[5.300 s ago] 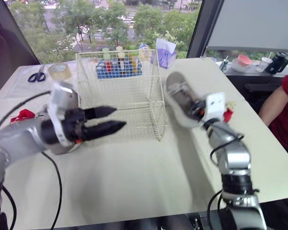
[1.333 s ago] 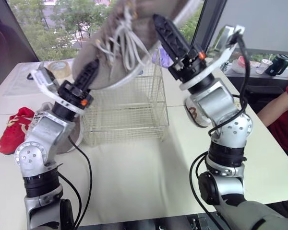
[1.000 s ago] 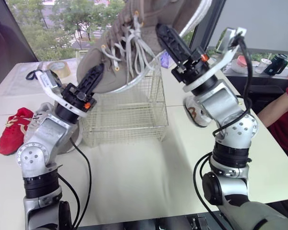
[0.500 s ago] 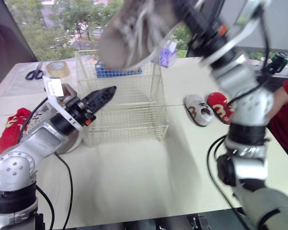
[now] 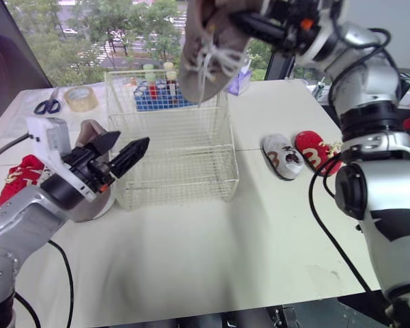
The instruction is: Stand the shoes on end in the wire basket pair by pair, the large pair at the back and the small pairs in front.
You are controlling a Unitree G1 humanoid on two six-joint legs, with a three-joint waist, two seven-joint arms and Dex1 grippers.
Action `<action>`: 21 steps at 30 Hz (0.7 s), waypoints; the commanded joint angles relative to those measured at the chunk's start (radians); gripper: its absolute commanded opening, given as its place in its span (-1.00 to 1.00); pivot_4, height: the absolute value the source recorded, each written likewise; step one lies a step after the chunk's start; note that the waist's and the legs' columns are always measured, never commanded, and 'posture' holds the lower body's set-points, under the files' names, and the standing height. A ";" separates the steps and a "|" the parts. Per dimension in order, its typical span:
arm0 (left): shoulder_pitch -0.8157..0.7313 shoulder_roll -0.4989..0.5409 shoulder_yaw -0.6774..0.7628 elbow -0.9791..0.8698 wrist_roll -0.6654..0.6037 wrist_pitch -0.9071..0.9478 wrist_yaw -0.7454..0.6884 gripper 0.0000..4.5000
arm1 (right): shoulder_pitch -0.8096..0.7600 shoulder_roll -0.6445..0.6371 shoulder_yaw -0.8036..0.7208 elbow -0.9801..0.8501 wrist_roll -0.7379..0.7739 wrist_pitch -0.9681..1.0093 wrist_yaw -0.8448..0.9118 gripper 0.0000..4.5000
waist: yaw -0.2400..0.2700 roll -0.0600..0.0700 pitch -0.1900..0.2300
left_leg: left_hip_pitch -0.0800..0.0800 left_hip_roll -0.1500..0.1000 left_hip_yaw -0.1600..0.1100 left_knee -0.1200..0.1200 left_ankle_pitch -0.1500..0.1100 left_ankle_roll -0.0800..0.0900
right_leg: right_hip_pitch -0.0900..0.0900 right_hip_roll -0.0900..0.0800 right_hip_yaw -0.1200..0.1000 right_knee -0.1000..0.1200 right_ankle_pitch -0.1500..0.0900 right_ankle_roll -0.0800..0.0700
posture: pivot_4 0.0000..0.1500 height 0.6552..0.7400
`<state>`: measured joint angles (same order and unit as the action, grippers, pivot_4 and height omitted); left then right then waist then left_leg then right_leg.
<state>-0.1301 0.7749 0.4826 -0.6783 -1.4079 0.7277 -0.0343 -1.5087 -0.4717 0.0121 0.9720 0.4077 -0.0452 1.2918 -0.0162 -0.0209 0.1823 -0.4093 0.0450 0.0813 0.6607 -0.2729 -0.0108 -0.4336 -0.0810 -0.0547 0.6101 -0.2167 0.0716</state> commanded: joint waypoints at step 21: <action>0.025 0.009 0.003 0.007 0.008 -0.037 -0.026 1.00 | -0.167 -0.041 -0.115 0.322 -0.234 -0.111 0.016 0.99 | 0.003 0.000 0.000 | 0.000 -0.001 -0.001 0.000 0.000 -0.001 | 0.001 -0.001 -0.001 0.000 0.000 0.000 | 1.00 1.00</action>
<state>-0.0915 0.7763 0.4836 -0.6697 -1.3992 0.7086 -0.0454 -1.6324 -0.4755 -0.0716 1.3353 0.1612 -0.1450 1.2849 -0.0137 -0.0204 0.1826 -0.4094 0.0440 0.0810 0.6611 -0.2727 -0.0121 -0.4322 -0.0816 -0.0553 0.6102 -0.2167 0.0712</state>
